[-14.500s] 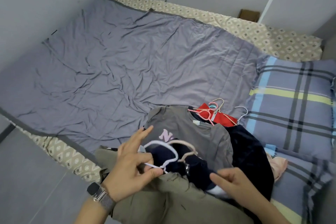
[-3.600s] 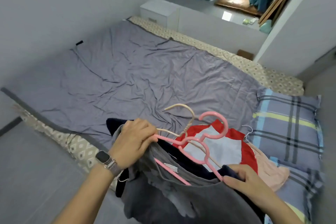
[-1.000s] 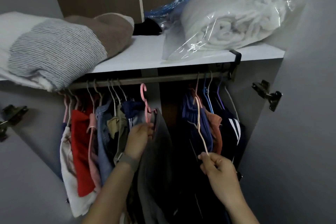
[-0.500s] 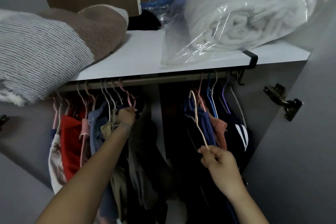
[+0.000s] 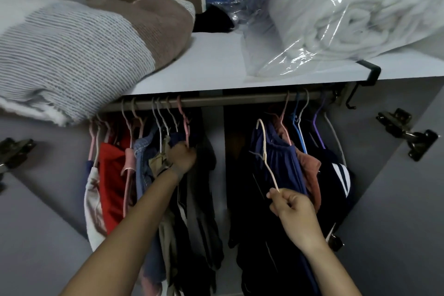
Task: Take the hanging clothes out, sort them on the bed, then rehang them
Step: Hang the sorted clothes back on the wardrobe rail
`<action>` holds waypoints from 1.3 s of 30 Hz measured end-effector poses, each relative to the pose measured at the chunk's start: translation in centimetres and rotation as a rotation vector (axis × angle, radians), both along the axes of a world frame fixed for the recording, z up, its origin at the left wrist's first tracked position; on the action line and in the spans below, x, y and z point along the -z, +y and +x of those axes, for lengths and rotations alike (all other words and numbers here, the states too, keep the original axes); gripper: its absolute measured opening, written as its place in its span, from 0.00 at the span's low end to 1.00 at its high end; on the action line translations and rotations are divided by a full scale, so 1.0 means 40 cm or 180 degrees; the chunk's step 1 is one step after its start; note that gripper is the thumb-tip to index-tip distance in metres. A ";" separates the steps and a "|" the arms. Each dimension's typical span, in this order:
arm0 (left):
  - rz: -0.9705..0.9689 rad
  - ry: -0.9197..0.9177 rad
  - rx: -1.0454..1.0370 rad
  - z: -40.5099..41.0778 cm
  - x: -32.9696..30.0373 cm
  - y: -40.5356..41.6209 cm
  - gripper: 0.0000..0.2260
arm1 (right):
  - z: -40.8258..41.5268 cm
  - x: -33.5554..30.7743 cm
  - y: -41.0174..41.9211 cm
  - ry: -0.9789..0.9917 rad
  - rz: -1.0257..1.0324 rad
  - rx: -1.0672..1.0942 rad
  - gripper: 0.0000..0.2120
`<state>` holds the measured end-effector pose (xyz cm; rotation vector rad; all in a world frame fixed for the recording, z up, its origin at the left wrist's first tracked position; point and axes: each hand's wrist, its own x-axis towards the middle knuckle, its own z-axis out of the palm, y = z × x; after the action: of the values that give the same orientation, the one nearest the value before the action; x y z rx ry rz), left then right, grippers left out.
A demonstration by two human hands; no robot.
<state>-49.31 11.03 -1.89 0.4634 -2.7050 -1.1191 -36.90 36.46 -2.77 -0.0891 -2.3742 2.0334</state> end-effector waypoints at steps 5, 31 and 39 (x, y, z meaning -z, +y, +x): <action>-0.0038 0.0614 0.0478 0.216 -0.020 -0.001 0.08 | -0.040 -0.012 -0.069 0.0130 -0.0021 -0.0252 0.15; 0.0894 0.0698 -0.0521 0.524 0.076 -0.047 0.11 | -0.361 0.061 -0.405 0.0247 0.1509 -0.0784 0.05; 0.1048 0.0611 -0.0401 0.511 0.094 -0.020 0.12 | -0.366 0.062 -0.356 0.0233 0.1824 -0.0892 0.05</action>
<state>-28.87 10.22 -5.66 0.5343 -2.3025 -1.4946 -51.55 22.22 -5.25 0.3337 -2.9394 1.3127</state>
